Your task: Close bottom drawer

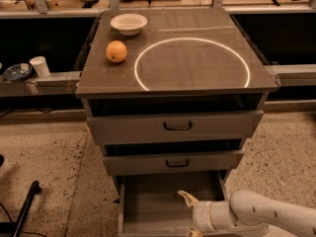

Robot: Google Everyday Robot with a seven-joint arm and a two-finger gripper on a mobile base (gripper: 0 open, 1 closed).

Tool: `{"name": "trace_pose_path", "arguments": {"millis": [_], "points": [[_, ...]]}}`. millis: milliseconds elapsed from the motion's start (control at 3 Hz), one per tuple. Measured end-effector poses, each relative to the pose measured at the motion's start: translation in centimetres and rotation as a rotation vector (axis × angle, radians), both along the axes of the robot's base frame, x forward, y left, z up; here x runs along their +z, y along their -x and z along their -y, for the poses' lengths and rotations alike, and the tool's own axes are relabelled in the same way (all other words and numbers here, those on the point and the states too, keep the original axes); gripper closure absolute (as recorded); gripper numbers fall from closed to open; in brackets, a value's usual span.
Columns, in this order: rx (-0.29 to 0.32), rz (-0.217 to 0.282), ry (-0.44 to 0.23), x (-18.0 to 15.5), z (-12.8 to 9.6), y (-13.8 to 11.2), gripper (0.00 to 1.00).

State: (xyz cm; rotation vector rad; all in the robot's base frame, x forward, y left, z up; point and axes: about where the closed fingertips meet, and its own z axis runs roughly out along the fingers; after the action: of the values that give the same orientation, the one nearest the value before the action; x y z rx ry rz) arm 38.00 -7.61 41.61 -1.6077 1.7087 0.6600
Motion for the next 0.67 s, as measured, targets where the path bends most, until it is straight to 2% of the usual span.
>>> {"name": "trace_pose_path", "arguments": {"millis": [333, 667], "points": [[0.033, 0.022, 0.024, 0.9, 0.3, 0.3, 0.00], [0.026, 0.016, 0.010, -2.7, 4.1, -0.6, 0.26]]}}
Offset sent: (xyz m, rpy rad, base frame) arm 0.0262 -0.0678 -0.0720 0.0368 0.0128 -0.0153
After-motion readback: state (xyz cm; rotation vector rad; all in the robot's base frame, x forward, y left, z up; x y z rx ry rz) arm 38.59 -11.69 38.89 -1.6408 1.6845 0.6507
